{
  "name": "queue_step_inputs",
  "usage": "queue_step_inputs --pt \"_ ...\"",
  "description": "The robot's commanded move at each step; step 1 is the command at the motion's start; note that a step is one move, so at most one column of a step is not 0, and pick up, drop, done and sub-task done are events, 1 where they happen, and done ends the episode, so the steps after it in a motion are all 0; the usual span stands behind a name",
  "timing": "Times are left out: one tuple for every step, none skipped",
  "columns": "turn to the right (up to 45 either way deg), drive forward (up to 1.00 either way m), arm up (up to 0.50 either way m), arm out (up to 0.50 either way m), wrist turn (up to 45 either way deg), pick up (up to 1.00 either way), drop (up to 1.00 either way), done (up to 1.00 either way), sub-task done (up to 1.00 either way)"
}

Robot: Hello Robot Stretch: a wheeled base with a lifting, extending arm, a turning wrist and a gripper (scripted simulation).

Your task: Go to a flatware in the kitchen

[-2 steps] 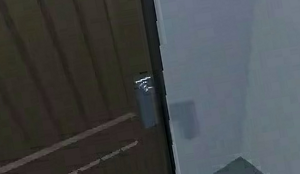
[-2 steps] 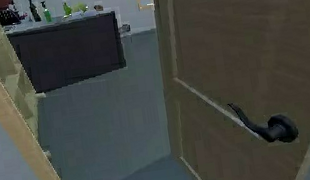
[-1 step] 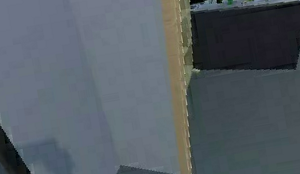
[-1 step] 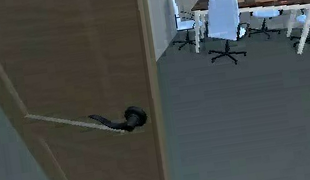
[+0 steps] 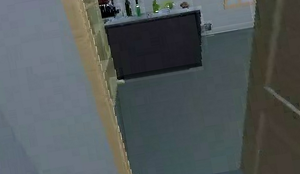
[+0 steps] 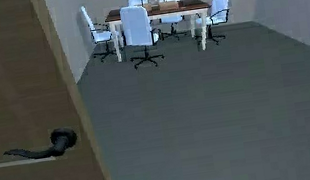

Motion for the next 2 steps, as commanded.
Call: queue_step_inputs --pt "0.0 1.00 0.00 0.00 0.0 0.00 0.00 0.00 0.00" --pt "3.0 0.00 0.00 0.00 0.0 0.00 0.00 0.00 0.00"
